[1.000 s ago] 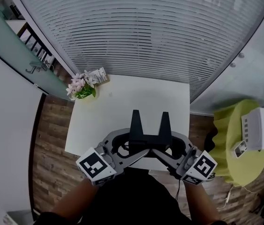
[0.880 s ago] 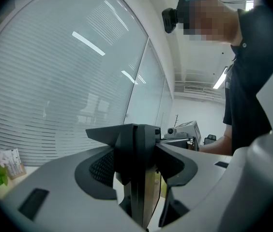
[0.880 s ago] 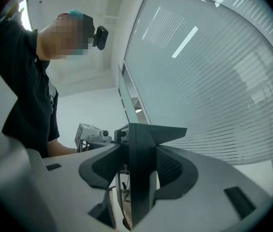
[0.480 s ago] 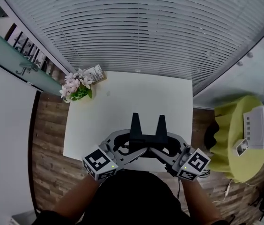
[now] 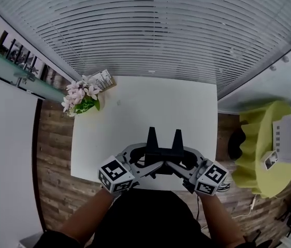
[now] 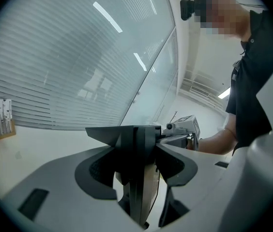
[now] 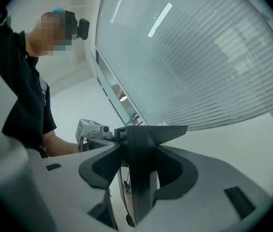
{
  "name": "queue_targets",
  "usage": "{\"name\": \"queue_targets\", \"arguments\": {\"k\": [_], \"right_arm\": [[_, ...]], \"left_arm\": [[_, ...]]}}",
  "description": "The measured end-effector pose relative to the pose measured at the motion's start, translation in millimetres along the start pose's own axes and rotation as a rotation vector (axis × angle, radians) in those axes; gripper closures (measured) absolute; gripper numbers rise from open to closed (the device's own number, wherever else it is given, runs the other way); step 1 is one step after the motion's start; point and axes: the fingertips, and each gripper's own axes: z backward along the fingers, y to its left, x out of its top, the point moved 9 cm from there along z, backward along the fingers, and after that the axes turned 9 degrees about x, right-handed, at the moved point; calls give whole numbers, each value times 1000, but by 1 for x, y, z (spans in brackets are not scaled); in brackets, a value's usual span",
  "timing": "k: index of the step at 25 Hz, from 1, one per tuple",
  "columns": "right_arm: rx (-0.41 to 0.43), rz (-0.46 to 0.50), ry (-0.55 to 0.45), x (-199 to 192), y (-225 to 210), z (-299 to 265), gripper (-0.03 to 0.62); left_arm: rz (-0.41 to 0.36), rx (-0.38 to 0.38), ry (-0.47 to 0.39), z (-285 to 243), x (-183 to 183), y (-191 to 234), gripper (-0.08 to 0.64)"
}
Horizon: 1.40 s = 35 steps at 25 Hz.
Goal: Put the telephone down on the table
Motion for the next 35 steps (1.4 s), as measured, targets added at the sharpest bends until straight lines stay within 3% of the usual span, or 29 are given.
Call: {"name": "queue_targets", "arguments": {"k": [16,35], "right_arm": [[-67,-135,47,-35,-78,-18,364],[-65,-270,72,-52,-152,-31,364]], "left_arm": [[134,-61,81,-55,-35,68,313],[223,-52,147,-103,-53,122,313]]}}
